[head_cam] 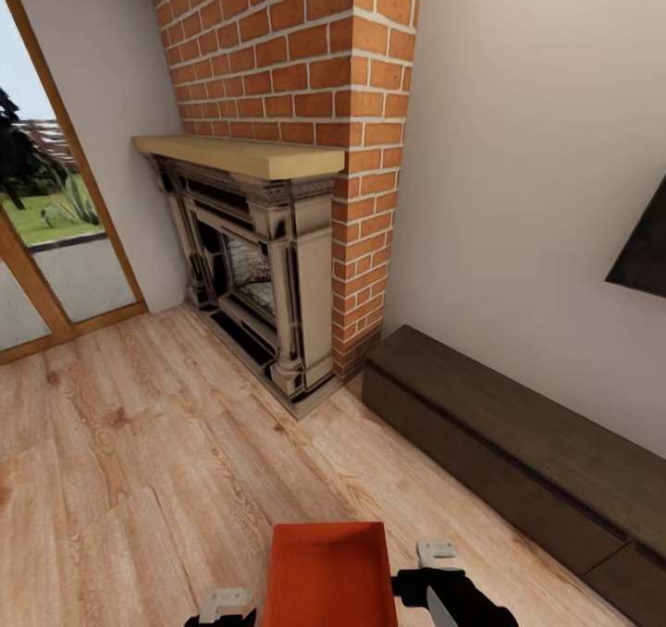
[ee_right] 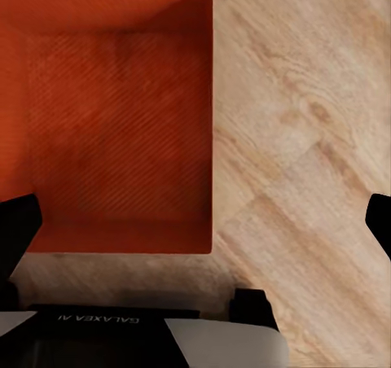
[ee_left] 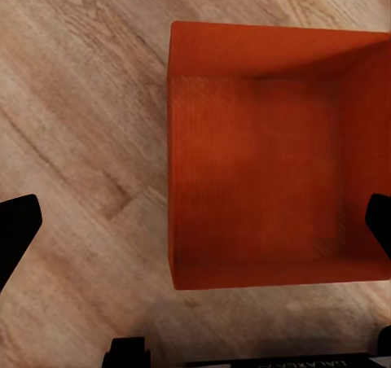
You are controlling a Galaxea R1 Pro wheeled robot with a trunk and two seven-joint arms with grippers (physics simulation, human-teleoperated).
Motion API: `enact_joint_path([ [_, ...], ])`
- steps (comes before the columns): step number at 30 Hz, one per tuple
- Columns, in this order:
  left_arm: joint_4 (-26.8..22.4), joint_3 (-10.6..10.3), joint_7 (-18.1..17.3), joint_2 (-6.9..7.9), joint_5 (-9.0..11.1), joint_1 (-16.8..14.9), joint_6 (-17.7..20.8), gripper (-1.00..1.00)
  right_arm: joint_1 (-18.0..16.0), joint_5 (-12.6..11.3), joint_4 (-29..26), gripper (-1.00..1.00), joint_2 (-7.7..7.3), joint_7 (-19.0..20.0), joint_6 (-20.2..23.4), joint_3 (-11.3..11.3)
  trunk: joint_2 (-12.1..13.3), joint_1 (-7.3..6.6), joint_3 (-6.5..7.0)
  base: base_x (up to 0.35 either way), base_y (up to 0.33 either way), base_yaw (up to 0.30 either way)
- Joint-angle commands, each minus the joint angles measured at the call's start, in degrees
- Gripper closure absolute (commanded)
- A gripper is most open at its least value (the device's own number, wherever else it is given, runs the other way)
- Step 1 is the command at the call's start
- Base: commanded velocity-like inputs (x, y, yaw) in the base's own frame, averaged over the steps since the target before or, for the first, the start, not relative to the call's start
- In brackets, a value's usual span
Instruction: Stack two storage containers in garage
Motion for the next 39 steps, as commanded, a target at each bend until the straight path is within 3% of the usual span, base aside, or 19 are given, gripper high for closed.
enact_joint_path([
  [1,0.0,-0.4,-0.1,0.00,0.6,-0.1,-0.2,-1.00,0.0,-0.1,0.0,-1.00,-0.04,-0.3,0.3,0.1,-0.5,0.23,-0.25,0.000,0.000,0.000],
  [14,-0.6,-0.3,-0.1,-0.12,0.6,-0.1,-0.3,-1.00,-0.1,-0.2,2.6,-1.00,-1.37,-0.3,0.0,0.1,-5.7,3.09,-2.58,0.000,0.000,0.000],
  [30,-1.4,-0.3,-0.1,-0.25,0.6,0.0,-0.3,-1.00,-0.1,0.4,4.3,-1.00,-0.98,-0.3,-0.1,0.6,-12.1,6.60,-5.45,0.000,0.000,0.000],
  [39,-1.3,-0.1,-0.1,-0.24,0.6,0.0,-0.4,-1.00,-0.1,0.5,5.1,-1.00,-0.94,-0.3,-2.5,0.8,-15.7,8.58,-7.07,0.000,0.000,0.000],
])
